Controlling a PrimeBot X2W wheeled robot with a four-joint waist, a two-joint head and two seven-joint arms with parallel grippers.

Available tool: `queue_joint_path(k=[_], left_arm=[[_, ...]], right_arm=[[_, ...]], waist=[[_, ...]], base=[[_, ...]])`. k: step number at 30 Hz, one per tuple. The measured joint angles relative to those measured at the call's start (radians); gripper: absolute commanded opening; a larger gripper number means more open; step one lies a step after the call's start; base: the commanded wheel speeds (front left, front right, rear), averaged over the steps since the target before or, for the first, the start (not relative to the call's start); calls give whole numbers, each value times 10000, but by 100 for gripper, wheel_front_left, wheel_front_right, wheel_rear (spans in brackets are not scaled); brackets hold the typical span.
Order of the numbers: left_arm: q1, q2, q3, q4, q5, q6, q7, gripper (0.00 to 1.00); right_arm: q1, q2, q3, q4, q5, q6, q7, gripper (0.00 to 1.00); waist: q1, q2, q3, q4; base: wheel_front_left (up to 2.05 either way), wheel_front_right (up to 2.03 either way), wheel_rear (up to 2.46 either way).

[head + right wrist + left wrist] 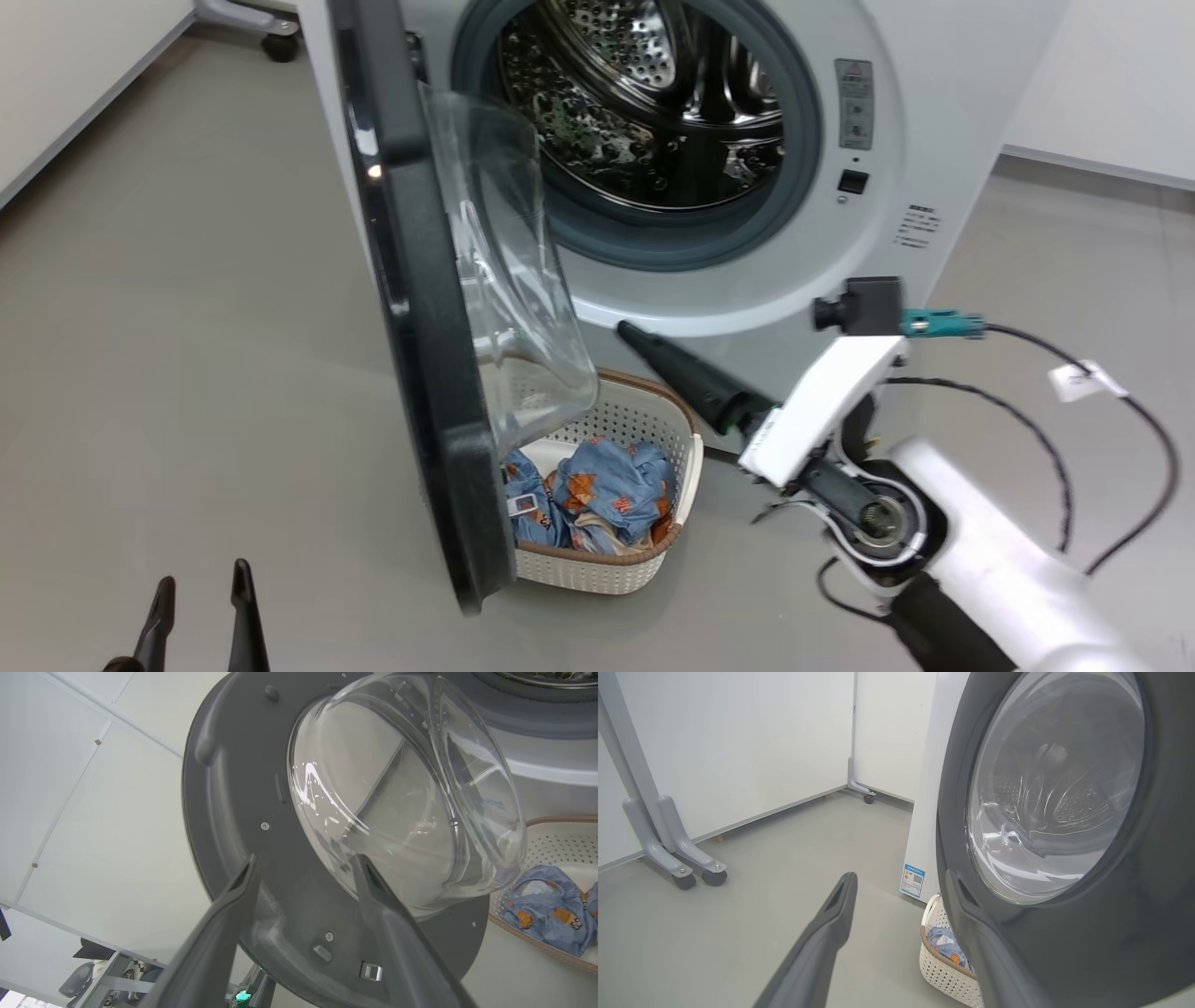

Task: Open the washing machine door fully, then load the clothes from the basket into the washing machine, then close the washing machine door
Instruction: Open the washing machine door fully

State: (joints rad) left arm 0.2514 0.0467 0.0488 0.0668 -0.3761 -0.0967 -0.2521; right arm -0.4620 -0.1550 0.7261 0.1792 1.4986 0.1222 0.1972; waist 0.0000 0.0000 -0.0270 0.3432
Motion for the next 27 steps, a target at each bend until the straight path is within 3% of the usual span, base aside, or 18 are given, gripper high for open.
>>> queue_joint_path(k=[7,18,27], left_arm=[[18,-4,504,42,144,-13,0,100],[244,-8,1135,263,169,-98,0,100],[240,-15,1392,368,130,-142,0,100]], right_arm=[[145,-1661,-182,-50,-2591,0,-2079,100],[1589,-2763,15,780,-5336,-17,-4675,100],[2542,-2936,-217,957,-7377,-1039,-4604,100]], waist=[[0,0,-70,-651],[0,0,-182,-1687],[0,0,-137,-2453]], base=[[0,0,0],[0,0,0],[0,0,0]])
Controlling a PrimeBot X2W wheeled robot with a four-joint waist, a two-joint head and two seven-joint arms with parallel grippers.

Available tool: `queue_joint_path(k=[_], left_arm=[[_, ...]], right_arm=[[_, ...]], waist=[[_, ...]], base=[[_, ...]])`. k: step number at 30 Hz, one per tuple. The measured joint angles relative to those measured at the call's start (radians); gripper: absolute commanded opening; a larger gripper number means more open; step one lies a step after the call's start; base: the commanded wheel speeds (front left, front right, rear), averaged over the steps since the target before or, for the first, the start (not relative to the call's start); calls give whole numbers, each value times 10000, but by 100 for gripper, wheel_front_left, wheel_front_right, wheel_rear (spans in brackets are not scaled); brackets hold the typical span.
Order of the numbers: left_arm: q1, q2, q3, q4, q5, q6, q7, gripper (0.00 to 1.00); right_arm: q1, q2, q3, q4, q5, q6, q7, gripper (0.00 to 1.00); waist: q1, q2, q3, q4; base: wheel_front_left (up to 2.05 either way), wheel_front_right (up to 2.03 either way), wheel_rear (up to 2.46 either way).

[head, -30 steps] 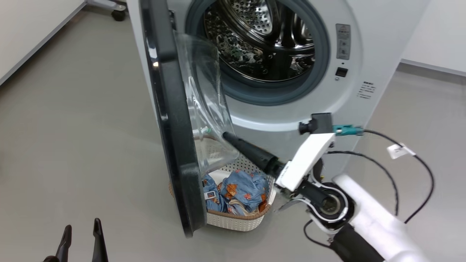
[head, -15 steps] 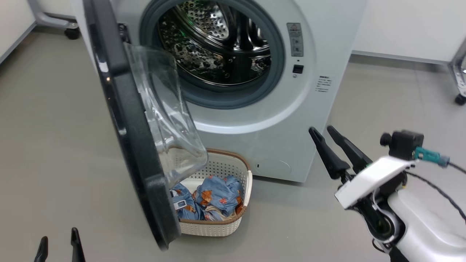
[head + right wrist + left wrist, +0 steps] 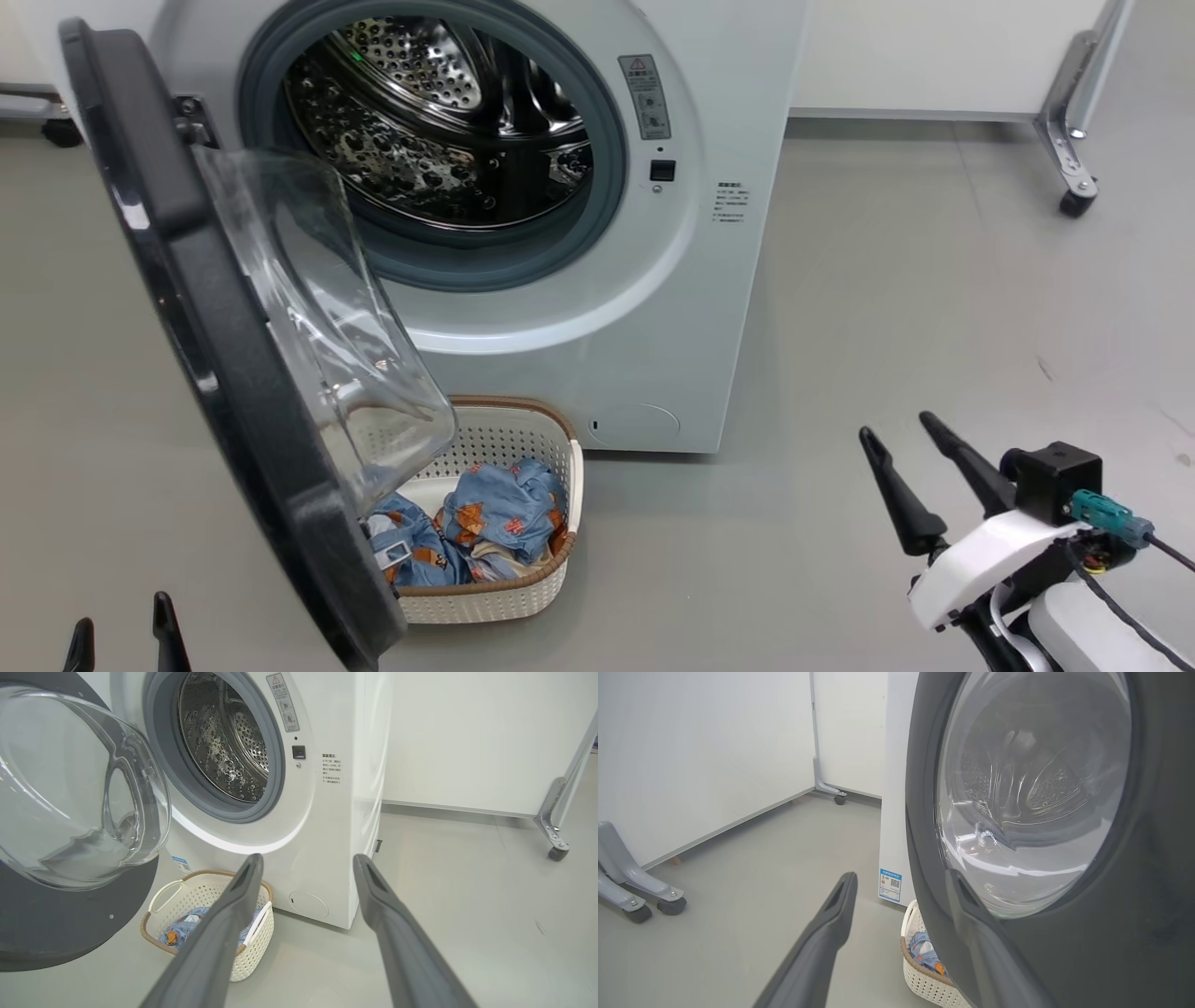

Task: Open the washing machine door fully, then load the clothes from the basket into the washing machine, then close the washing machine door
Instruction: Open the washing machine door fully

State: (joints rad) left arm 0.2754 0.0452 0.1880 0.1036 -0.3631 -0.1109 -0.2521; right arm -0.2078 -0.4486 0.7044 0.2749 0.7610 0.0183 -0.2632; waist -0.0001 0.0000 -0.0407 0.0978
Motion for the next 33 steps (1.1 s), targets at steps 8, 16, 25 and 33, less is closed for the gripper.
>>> queue_joint_path(k=[8,16,25,33], left_arm=[[-5,-6,86,182,-100,-21,0,100],[-30,-8,148,236,-102,-31,0,100],[8,-10,456,307,-173,-40,0,100],[-2,-13,460,387,-173,-42,0,0]], right_arm=[[1045,552,-1641,-955,-1737,-897,31,100],[2213,972,-2638,-1406,-2823,-1177,31,100],[3069,1375,-3720,-1979,-3739,-1189,31,100],[3470,1622,-4334,-2194,-4109,-1158,31,100]], waist=[[1,0,170,-323],[1,0,257,-400],[0,0,287,-569],[1,0,330,-595]], base=[[0,0,0],[0,0,0],[0,0,0],[0,0,0]])
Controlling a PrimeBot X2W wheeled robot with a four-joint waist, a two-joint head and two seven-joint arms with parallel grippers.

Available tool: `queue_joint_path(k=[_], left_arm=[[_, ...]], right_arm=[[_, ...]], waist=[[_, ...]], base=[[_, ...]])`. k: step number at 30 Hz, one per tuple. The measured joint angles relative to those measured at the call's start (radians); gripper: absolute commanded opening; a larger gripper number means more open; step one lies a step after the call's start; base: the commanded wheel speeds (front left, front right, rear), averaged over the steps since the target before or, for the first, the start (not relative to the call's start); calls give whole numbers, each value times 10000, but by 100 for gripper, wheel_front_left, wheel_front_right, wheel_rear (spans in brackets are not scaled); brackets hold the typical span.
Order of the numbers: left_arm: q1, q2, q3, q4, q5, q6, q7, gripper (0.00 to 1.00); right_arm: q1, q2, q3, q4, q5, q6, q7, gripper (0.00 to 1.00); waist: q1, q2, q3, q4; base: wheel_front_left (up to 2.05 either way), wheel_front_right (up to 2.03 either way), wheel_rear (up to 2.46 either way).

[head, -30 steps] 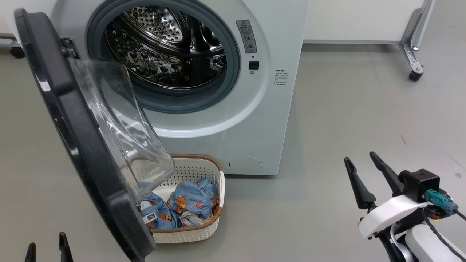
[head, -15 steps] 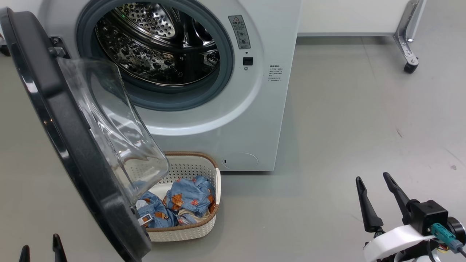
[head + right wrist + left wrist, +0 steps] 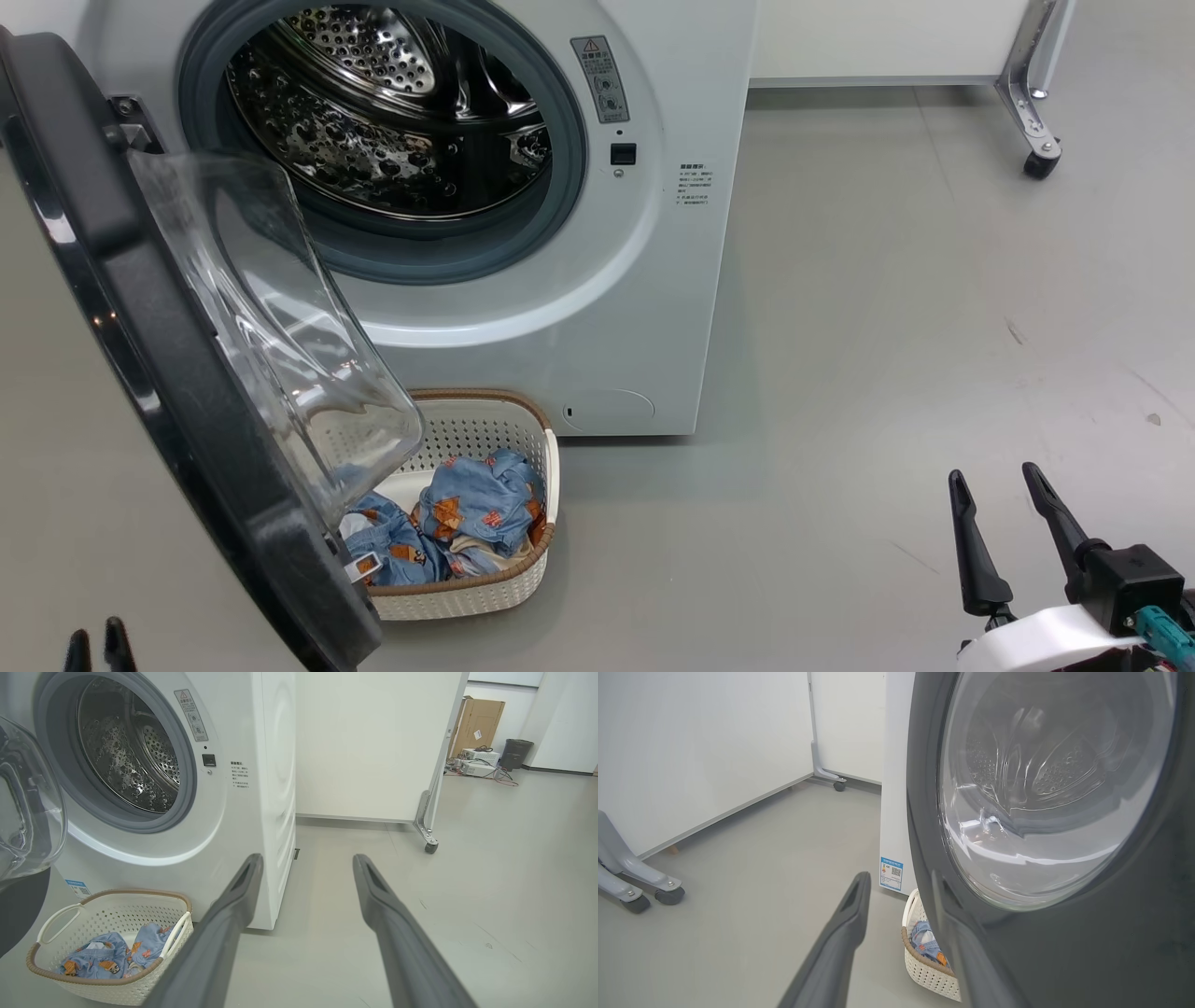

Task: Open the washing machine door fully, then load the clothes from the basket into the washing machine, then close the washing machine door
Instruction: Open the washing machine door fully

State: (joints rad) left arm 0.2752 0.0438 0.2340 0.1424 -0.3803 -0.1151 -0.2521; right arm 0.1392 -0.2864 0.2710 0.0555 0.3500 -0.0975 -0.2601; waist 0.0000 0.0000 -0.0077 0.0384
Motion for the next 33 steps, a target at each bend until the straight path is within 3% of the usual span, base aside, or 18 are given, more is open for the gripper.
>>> queue_joint_path(k=[13,21,28,33], left_arm=[[-323,-38,895,-662,-326,21,0,0],[-1411,-52,1175,-3538,-148,364,-17,0],[-1496,-46,-77,-5446,347,263,-59,0],[-1466,-19,-3068,-6414,-686,-48,800,0]], right_arm=[[550,508,-750,-232,-447,384,0,100],[861,800,-1070,-242,-619,658,0,100],[1219,1168,-1271,-96,-796,882,0,100],[1549,1404,-1565,-23,-802,1012,0,100]], waist=[[0,0,-22,365],[0,0,-96,677],[0,0,-252,918],[0,0,-338,1159]], base=[[0,0,0],[0,0,0],[0,0,0],[0,0,0]])
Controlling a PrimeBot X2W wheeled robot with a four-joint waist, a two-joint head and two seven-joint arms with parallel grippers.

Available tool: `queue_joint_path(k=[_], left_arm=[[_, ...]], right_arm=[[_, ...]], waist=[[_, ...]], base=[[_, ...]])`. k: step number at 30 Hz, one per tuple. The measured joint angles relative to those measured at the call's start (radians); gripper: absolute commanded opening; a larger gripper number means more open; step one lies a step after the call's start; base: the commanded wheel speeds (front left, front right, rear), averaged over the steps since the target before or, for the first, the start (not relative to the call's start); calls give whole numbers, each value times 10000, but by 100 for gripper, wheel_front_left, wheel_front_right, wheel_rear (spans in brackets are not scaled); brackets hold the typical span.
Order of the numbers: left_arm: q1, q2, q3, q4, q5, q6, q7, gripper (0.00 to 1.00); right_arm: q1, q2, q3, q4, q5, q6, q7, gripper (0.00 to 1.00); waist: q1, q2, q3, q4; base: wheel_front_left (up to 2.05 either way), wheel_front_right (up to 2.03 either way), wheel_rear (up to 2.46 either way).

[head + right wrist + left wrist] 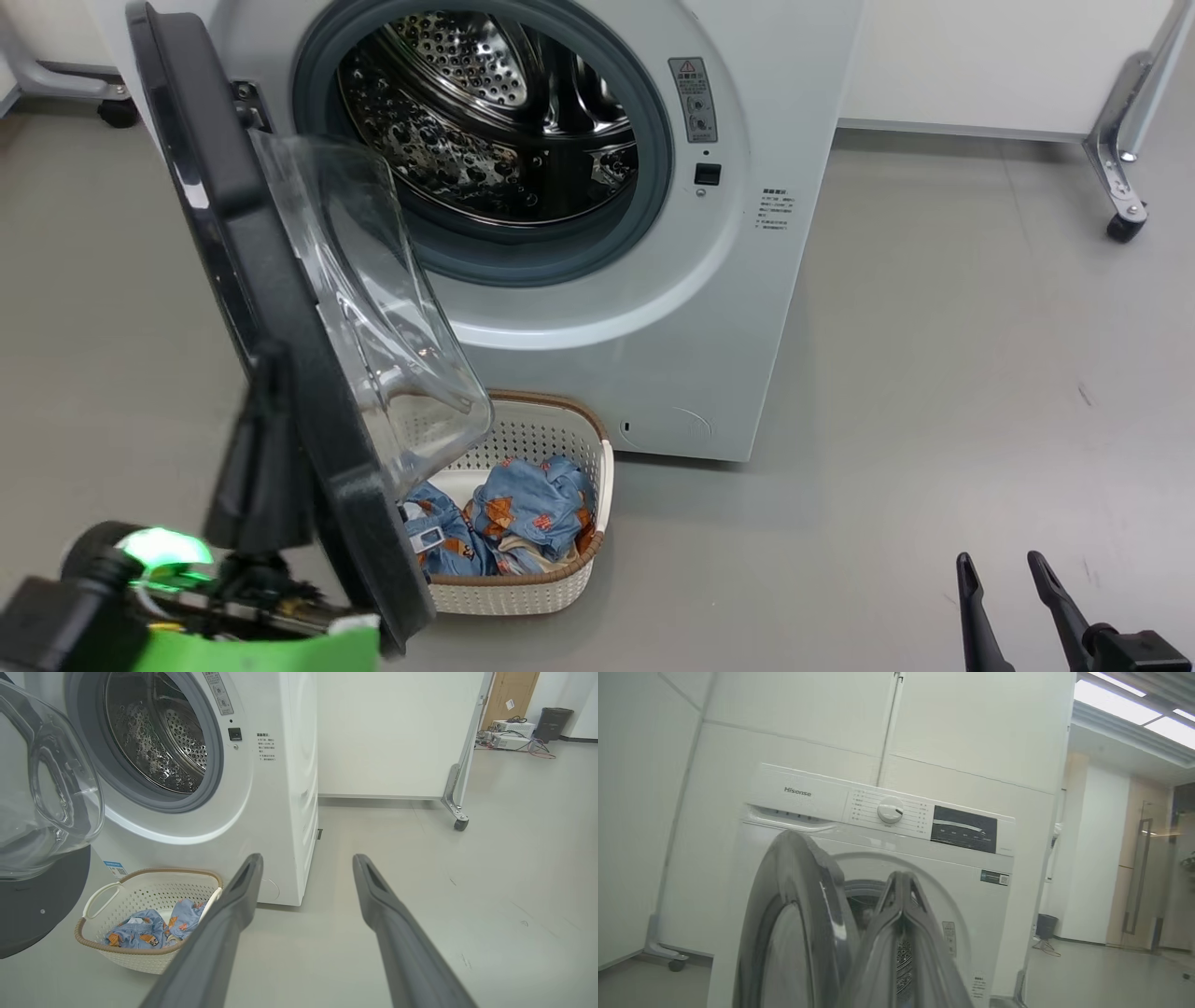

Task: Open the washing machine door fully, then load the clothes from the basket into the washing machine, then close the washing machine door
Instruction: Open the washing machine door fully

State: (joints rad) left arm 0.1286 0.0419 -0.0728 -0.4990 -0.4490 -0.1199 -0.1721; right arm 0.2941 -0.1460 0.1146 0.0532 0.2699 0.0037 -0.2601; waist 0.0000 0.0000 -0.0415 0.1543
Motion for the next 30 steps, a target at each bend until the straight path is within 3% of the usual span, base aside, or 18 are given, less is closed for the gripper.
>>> queue_joint_path(k=[6,10,16,30], left_arm=[[438,67,-1657,-535,-303,-27,1195,0],[1025,75,-2336,117,-571,-27,2201,0],[1440,98,-2489,851,-717,345,2903,0],[1264,96,-2142,1802,-656,1607,3014,0]], right_arm=[[14,232,-15,40,-215,313,0,100],[8,353,-115,46,-286,424,0,100],[2,516,-198,69,-445,571,0,100],[-1,815,-316,196,-696,784,0,100]], waist=[[0,0,-61,254],[0,0,-45,293],[0,0,40,279],[0,0,371,64]], base=[[0,0,0],[0,0,0],[0,0,0],[0,0,0]])
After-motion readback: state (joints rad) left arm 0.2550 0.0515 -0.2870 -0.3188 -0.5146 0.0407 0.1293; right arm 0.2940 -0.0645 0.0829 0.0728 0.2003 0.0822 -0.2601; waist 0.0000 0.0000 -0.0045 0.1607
